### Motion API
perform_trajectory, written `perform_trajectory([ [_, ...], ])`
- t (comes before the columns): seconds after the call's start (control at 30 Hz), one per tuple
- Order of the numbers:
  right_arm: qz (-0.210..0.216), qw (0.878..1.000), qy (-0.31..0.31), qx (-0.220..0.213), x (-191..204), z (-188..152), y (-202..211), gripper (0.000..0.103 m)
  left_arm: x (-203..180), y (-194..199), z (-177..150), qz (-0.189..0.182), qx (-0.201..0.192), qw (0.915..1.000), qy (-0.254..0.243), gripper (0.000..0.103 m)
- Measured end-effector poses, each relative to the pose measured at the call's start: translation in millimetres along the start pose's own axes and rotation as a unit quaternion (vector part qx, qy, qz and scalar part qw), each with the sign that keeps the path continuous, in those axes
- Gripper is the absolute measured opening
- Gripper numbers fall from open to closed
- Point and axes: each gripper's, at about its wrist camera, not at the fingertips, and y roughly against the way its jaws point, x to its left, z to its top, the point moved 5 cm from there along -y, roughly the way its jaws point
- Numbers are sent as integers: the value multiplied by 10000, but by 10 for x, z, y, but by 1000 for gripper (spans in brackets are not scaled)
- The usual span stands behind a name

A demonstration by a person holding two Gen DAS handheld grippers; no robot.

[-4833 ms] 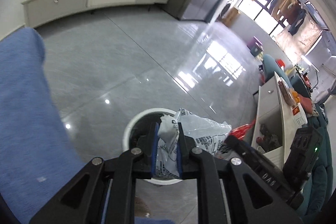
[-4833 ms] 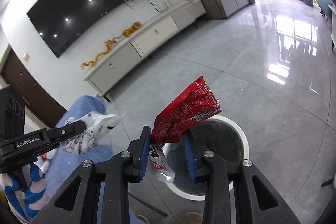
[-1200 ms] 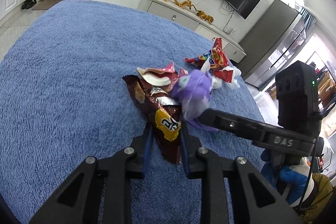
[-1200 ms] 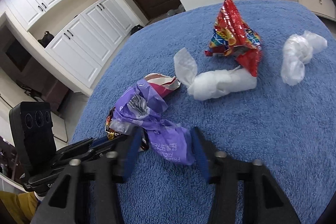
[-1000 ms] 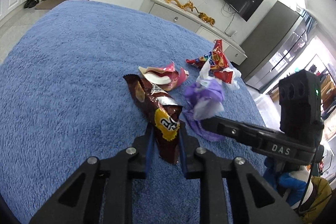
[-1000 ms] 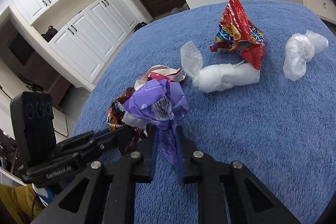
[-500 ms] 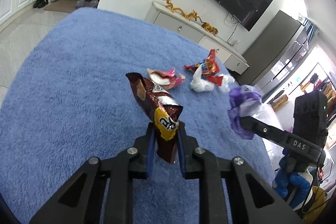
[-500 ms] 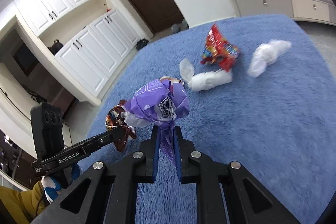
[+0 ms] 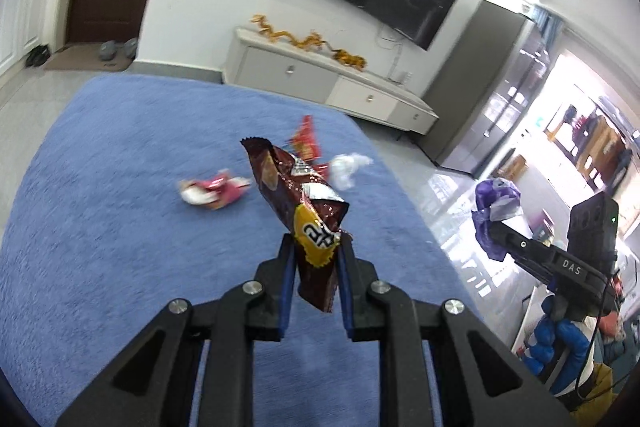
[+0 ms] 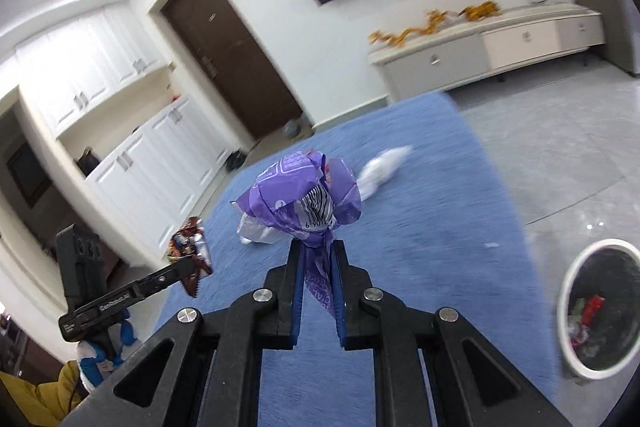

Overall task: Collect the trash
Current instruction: 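Carry the brown chip bag and purple wrapper in both grippers over the bin, then open both grippers over the bin to drop the brown bag and purple wrapper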

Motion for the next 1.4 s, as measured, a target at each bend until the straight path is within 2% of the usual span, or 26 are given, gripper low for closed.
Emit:
perform_trajectory([
  [0.17,-480,9973,-301,-463,-448,77,466,13,-549,-190,129,-298,92,9984,-479,18],
  [0.33,-961,9905,-630,-759,-938,69,816,13,-1233,-534,179,-652,306,9923,-1007,18],
  [0.53,-1504,9771,-1218,-880,-1589,-79,1052,13,-2098,-1146,79,-1055,738,9787,-1600,18],
  [0.77,-1769,9623,-1900,-806,-2290,-292,1134,13,-2915,-1928,-227,-1285,1435,9575,-2144,18],
  [0.97,-1949,9513,-2315,-592,-2777,-439,1056,15,-3354,-2575,-486,-1383,1923,9423,-2364,20],
  [1.07,-2066,9460,-2449,-494,-2942,-490,1008,16,-3495,-2838,-605,-1400,2119,9381,-2355,21],
  [1.1,-2099,9443,-2490,-468,-2955,-512,998,19,-3534,-2936,-653,-1425,2209,9369,-2304,21],
  [1.17,-2196,9394,-2602,-400,-3082,-554,976,27,-3605,-3086,-758,-1428,2354,9359,-2199,30],
  [1.2,-2247,9368,-2653,-386,-3137,-576,974,34,-3613,-3183,-789,-1395,2412,9370,-2107,42],
  [1.23,-2267,9354,-2689,-376,-3179,-588,974,38,-3600,-3228,-803,-1400,2427,9379,-2044,49],
  [1.4,-2355,9295,-2818,-338,-3283,-669,1003,42,-3532,-3465,-834,-1451,2620,9401,-1629,55],
])
